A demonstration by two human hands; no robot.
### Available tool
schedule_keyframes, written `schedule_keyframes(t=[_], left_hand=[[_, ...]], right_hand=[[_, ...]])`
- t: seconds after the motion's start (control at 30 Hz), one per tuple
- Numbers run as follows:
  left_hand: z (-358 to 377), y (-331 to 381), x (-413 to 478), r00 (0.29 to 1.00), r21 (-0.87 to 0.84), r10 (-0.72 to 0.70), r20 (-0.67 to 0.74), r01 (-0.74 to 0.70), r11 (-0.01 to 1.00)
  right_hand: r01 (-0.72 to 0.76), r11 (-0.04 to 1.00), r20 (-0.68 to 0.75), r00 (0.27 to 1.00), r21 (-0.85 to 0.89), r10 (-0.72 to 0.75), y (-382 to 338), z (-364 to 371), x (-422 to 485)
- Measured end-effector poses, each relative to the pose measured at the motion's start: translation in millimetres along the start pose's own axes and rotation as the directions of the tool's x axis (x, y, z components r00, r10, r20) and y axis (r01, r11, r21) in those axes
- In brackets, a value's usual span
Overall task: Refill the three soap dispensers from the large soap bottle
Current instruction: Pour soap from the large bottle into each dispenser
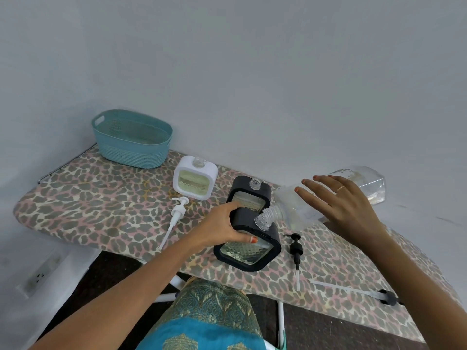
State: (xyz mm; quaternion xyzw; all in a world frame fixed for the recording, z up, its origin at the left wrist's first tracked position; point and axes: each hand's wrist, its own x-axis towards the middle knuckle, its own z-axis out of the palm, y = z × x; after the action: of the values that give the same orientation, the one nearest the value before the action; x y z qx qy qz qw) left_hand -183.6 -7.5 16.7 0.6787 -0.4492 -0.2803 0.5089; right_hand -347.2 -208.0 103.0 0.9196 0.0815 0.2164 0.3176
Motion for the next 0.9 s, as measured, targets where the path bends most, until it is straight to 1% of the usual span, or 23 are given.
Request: schedule_keyframes(t=[0.13, 0.23, 0.33, 0.4, 0.47, 0.53, 0.6, 0.63, 0.67, 0.7, 0.8, 0.9], left_hand=[[6.7, 0.0, 4.9, 0.999, -0.036, -0.007, -0.034, 0.006, 0.999], [14.5, -0.9, 12.4, 0.999, -0.031, -0.006, -0.046, 0.004, 1.000], [23.8, -1.7, 20.0, 0.998, -0.030, -0.011, -0.062, 0.009, 1.000], [31.0, 1.2, 24.6, 0.998, -0.036, -0.010, -0.068, 0.007, 0.999], [37.1, 3.8, 28.7, 0.998, -0.046, -0.005, -0.068, 0.002, 0.999], [45.6, 6.9, 35.0, 0.998, -0.044, 0.007, -0.058, -0.009, 0.999], [54.0, 8.5, 41.9, 0.999, -0.051, 0.010, -0.048, -0.013, 0.999], [58.4, 9.8, 45.6, 0.999, -0.057, 0.013, -0.045, -0.016, 0.998], [62.6, 11.0, 49.4, 0.999, -0.062, 0.016, -0.044, -0.019, 0.998], [66.5, 12.0, 53.3, 0.999, -0.066, 0.017, -0.045, -0.020, 0.998], [76.1, 14.3, 65.1, 0.999, -0.086, 0.014, -0.047, -0.018, 0.996], [82.3, 16.4, 78.9, 0.999, -0.093, 0.006, -0.036, -0.010, 0.996]], right_hand=[[-0.142, 0.988, 0.038, 0.989, 0.056, 0.140, -6.5, 3.5, -12.6], [-0.279, 0.952, 0.056, 0.960, 0.127, 0.274, -13.9, 8.2, -26.0], [-0.422, 0.882, 0.036, 0.905, 0.209, 0.424, -20.6, 15.5, -39.8], [-0.502, 0.809, 0.015, 0.852, 0.305, 0.523, -24.7, 18.2, -46.4], [-0.563, 0.724, 0.026, 0.796, 0.399, 0.605, -30.4, 18.4, -51.0], [-0.640, 0.596, 0.068, 0.707, 0.485, 0.704, -34.8, 20.4, -59.7], [-0.712, 0.393, 0.173, 0.581, 0.581, 0.795, -38.5, 22.7, -69.2], [-0.723, 0.289, 0.223, 0.523, 0.627, 0.823, -39.3, 25.0, -74.5], [-0.722, 0.203, 0.259, 0.474, 0.661, 0.841, -39.3, 27.5, -79.7], [-0.719, 0.139, 0.282, 0.433, 0.680, 0.856, -38.8, 30.2, -84.7], [-0.706, -0.005, 0.334, 0.329, 0.708, 0.883, -36.0, 40.1, -98.7], [-0.644, -0.146, 0.380, 0.240, 0.751, 0.893, -33.9, 51.4, -110.1]])
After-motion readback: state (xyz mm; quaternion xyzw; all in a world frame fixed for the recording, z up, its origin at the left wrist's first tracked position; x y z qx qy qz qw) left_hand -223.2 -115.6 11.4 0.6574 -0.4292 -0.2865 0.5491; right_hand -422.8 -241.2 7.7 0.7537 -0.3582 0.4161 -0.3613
